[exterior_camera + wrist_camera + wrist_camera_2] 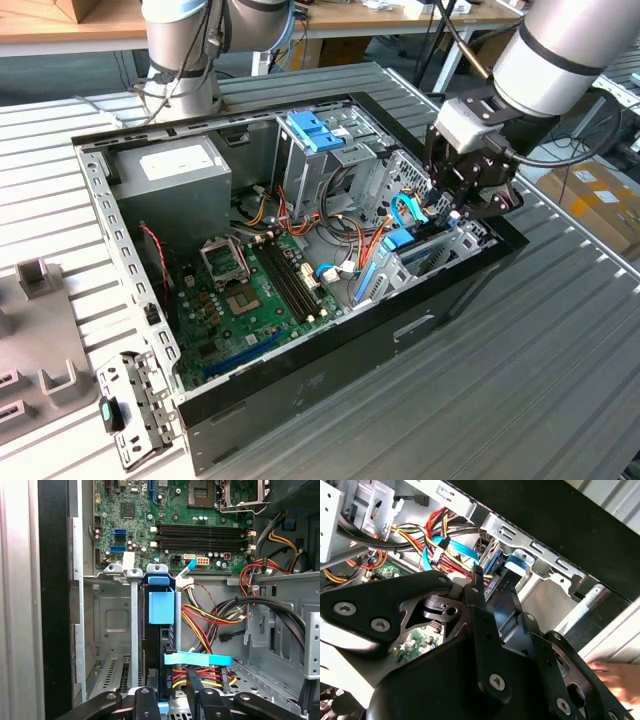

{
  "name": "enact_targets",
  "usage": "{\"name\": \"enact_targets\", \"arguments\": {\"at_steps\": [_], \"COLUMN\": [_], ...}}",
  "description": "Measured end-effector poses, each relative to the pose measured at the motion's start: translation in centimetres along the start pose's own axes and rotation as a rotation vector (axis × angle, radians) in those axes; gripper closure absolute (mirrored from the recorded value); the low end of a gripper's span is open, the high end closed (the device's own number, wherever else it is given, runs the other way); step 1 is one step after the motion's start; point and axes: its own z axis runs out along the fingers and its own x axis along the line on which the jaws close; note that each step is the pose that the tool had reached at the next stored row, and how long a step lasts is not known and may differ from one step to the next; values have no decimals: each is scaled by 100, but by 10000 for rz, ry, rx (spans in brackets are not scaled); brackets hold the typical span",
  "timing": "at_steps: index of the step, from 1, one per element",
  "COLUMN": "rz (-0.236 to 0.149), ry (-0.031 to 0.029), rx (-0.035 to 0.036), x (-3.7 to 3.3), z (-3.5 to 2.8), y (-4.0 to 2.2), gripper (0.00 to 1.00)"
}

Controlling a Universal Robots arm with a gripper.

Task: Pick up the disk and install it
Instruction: 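Insert the second disk wire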

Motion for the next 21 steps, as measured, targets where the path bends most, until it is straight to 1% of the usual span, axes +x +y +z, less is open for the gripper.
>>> {"name": "enact_targets", "arguments": {"at_steps": [2,6,8,9,10,11,14,18,19,21], "rz": [0,-1,-1,-2,-5,-6,-6,-5,-5,-5], "ry": [1,5,19,33,81,101,107,108,107,108], "rx": [0,-1,-1,0,0,0,1,1,1,1], "x": [-12,-21,-26,-29,-33,-33,-33,-34,-33,-33], "z": [-122,-223,-270,-308,-338,-339,-341,-342,-340,-341], "y": [-5,-10,-12,-13,-15,-15,-15,20,41,50], "gripper": [64,64,64,64,64,64,64,64,64,64]}}
